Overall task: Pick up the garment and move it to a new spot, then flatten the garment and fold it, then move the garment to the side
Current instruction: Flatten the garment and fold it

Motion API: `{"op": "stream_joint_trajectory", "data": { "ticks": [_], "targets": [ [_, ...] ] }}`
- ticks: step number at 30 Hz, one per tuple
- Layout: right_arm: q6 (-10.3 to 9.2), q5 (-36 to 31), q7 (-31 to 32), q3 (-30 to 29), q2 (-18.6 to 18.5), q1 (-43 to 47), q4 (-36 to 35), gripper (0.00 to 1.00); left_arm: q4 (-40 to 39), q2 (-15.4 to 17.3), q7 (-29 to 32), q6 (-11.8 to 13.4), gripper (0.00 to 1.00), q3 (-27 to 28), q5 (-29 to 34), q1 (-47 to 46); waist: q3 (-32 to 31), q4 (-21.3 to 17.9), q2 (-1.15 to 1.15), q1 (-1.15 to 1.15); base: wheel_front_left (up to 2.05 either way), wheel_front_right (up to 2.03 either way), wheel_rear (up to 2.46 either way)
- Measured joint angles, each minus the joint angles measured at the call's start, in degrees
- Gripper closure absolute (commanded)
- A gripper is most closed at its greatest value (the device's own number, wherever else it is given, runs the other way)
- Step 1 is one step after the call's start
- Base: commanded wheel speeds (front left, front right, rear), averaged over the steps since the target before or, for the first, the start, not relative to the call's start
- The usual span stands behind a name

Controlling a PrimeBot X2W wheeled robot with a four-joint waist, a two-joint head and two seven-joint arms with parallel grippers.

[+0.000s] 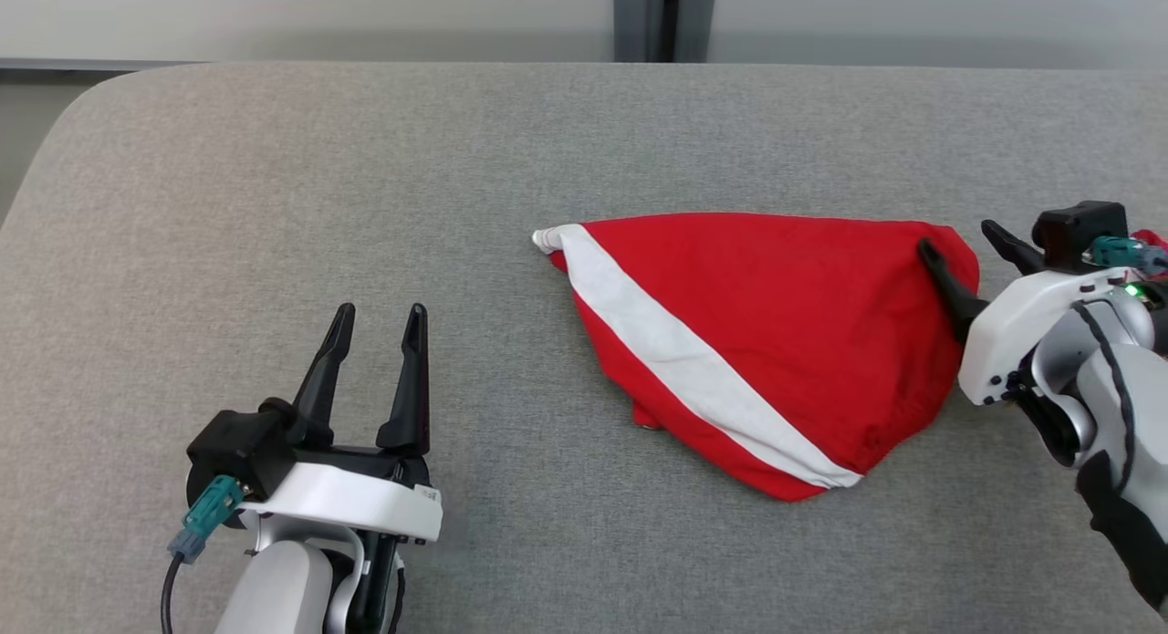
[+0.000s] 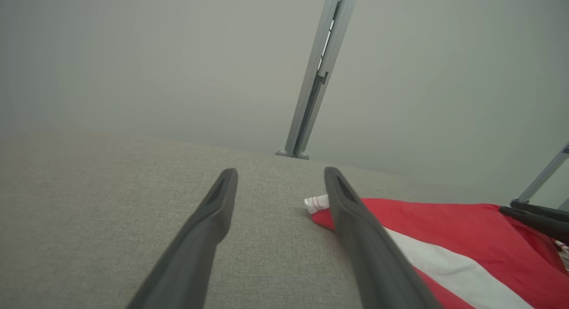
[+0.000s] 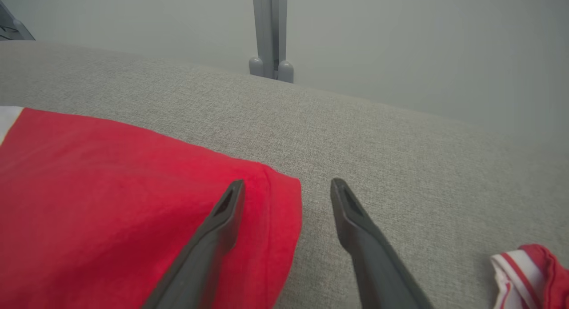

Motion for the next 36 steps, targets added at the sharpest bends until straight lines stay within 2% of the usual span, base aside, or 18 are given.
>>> {"op": "stream_joint_trajectory", "data": {
  "ticks": [7,11,18,23,28,32,36],
  "targets": [
    [0.0,-3.33,-5.13,-0.11,2.13,-2.82,5.05,0.0,0.22,-0.04,0.0,-0.01,0.0,0.79,0.0,-0.69,-1.02,-2.64,0.0,0.0,0.0,0.0,0.0],
    [0.01,-3.12,-8.33,-1.31,3.99,-2.81,3.55,0.0,-0.09,-0.01,0.0,-0.02,0.0,1.99,-0.02,-0.65,-2.19,-4.65,0.0,0.0,0.0,0.0,0.0],
    [0.0,-2.42,-10.14,-6.5,5.15,5.09,-5.69,0.0,-1.24,-0.01,-0.01,0.18,0.0,4.13,-0.63,0.49,-4.7,-7.98,0.0,0.0,0.0,0.0,0.0],
    [0.0,-2.64,-10.33,-11.33,7.02,16.23,-16.9,0.0,-1.45,-0.01,0.0,0.19,0.0,4.63,-0.68,1.62,-6.4,-9.26,0.0,0.0,0.0,0.0,0.0],
    [0.0,-3.56,-10.46,-13.69,8.68,25.02,-22.52,0.0,-1.88,-0.01,0.0,0.34,0.0,4.88,-0.79,2.5,-6.96,-9.86,0.0,0.0,0.0,0.0,0.0],
    [0.0,-4.76,-9.88,-13.66,9.26,26.85,-25.73,0.0,-1.85,-0.02,0.0,0.33,0.0,4.83,-0.73,2.82,-6.68,-9.96,0.0,0.0,0.0,0.0,0.0],
    [0.0,-3.07,-7.69,-11.15,9.35,29.22,-28.25,0.0,-1.81,-0.02,0.0,0.26,0.0,4.82,-0.62,2.72,-6.38,-9.79,0.0,0.0,0.0,0.0,0.0]
  ]
}}
